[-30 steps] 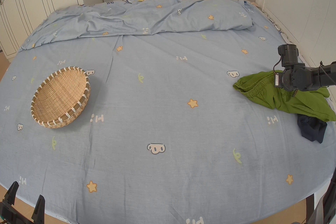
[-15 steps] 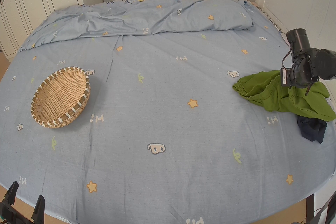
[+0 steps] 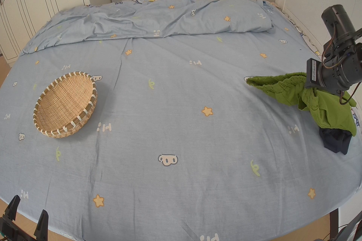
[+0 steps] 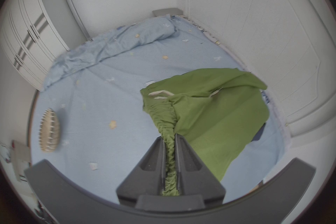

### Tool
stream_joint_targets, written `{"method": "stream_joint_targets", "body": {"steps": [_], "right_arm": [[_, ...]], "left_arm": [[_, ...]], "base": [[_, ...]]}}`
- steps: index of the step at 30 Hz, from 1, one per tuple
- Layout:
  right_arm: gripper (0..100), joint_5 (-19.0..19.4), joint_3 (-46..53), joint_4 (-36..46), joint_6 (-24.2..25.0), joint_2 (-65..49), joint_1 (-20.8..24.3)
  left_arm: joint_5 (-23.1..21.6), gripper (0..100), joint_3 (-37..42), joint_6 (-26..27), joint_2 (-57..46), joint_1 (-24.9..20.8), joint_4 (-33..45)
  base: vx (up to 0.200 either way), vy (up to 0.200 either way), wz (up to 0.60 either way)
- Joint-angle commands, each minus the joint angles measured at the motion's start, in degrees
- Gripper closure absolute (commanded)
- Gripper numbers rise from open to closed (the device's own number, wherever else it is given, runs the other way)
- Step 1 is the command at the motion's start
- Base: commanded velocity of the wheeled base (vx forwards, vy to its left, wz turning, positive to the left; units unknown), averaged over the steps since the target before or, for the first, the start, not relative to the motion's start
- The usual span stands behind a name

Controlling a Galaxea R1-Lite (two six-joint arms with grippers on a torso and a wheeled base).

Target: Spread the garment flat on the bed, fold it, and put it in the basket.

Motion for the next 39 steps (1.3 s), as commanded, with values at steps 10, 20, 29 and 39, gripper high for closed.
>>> {"method": "stream_joint_targets", "body": {"steps": [10, 20, 29, 39], "right_arm": [[100, 10.4, -9.1, 2.1, 11.5, 0.0, 21.7], [100, 10.6, -9.7, -2.7, 14.5, 9.8, 32.0], [100, 13.7, -4.7, -6.3, 14.6, 14.5, 33.1], [0, 15.0, 2.0, -12.6, 14.5, 13.8, 31.7]], "left_arm": [[0.0, 0, 1.0, 0.0, -0.2, 0.0, 0.0], [0.0, 0, 1.0, 0.0, -0.2, 0.0, 0.0], [0.0, 0, 1.0, 0.0, -0.2, 0.0, 0.0], [0.0, 0, 1.0, 0.0, -0.2, 0.0, 0.0]], "base": [[0.0, 0.0, 0.0], [0.0, 0.0, 0.0], [0.0, 0.0, 0.0], [0.0, 0.0, 0.0]]}}
